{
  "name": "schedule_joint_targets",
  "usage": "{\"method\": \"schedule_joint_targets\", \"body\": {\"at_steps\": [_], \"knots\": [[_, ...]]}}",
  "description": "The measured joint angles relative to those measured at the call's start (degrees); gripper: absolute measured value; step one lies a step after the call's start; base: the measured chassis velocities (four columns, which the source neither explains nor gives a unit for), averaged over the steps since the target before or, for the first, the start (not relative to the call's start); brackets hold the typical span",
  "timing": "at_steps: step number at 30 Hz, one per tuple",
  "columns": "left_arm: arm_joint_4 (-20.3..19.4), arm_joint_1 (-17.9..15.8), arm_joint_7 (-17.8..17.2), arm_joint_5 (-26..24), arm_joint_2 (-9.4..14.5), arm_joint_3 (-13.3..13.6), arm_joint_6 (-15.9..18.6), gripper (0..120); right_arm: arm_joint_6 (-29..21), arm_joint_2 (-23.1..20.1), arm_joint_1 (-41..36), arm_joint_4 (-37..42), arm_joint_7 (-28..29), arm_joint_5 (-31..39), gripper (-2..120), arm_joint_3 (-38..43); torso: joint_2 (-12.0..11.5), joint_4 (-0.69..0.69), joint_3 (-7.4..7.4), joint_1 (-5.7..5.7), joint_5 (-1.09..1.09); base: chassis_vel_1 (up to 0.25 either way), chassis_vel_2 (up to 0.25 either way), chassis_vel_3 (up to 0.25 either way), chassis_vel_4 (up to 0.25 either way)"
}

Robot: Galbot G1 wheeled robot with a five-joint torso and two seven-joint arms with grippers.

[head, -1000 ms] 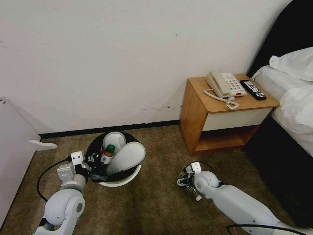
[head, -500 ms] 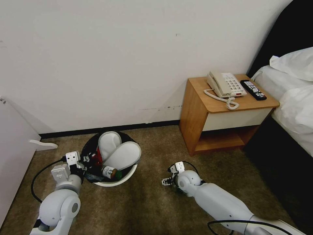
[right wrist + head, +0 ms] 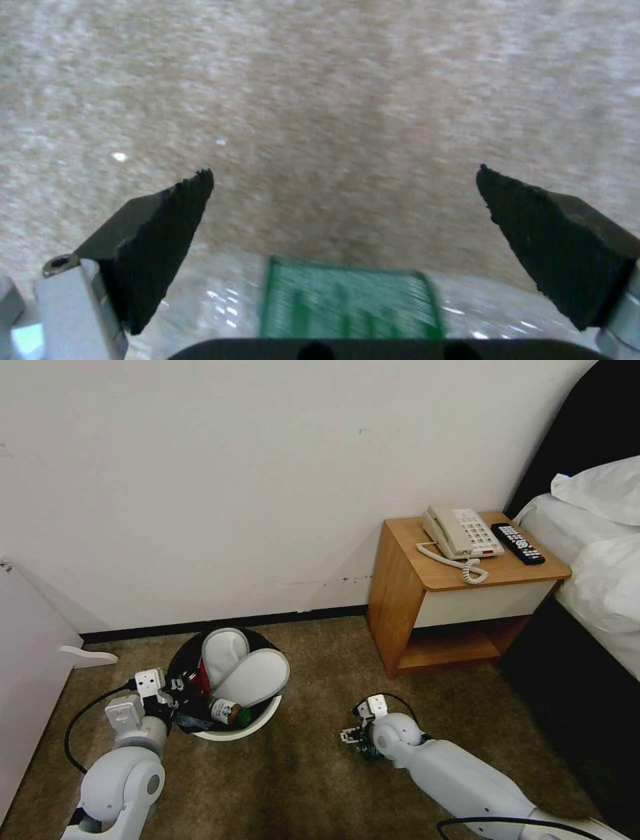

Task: Pick up the trash bin, then pick up the garbage from the floor and place it into the trash bin.

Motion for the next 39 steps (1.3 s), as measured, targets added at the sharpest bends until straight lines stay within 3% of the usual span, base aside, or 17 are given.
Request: {"method": "schedule_joint_targets", "body": {"at_steps": [11,18,21,26,32,39], "knots": [[-0.02,-0.23,0.06,0.22,-0.07,0.23,-0.11,4,-0.60,-5.28,-3.82,8.24,4.27,4.16,100,3.17,0.00,0.00,0.00,0.00,0.00,0.000,0.000,0.000,0.000],[-0.18,0.00,0.06,0.39,-0.04,0.37,-0.11,4,-1.41,-5.68,-7.88,13.11,11.58,13.06,100,7.18,0.00,0.00,0.00,0.00,0.00,0.000,0.000,0.000,0.000],[-0.20,0.05,0.06,0.52,0.02,0.47,-0.11,4,-2.30,-6.52,-9.00,13.84,11.47,11.84,100,7.52,0.00,0.00,0.00,0.00,0.01,0.000,0.000,0.000,0.000],[-0.21,0.06,0.05,0.83,-0.22,0.74,-0.13,4,-3.68,-10.35,-9.33,14.20,5.84,0.84,100,4.84,0.00,-0.01,0.00,0.00,0.00,0.000,0.000,0.000,0.000],[-0.34,0.30,0.05,1.27,-0.82,0.87,-0.32,4,-5.09,-14.05,-9.14,15.55,1.56,-5.93,100,2.32,0.00,0.00,0.00,0.00,0.00,0.000,0.000,0.000,0.000],[-0.55,0.71,0.09,1.71,-0.98,0.85,-0.54,4,-5.33,-14.24,-10.84,16.84,2.13,-5.45,100,2.63,0.00,0.00,0.00,0.00,-0.02,0.000,0.000,0.000,0.000]]}}
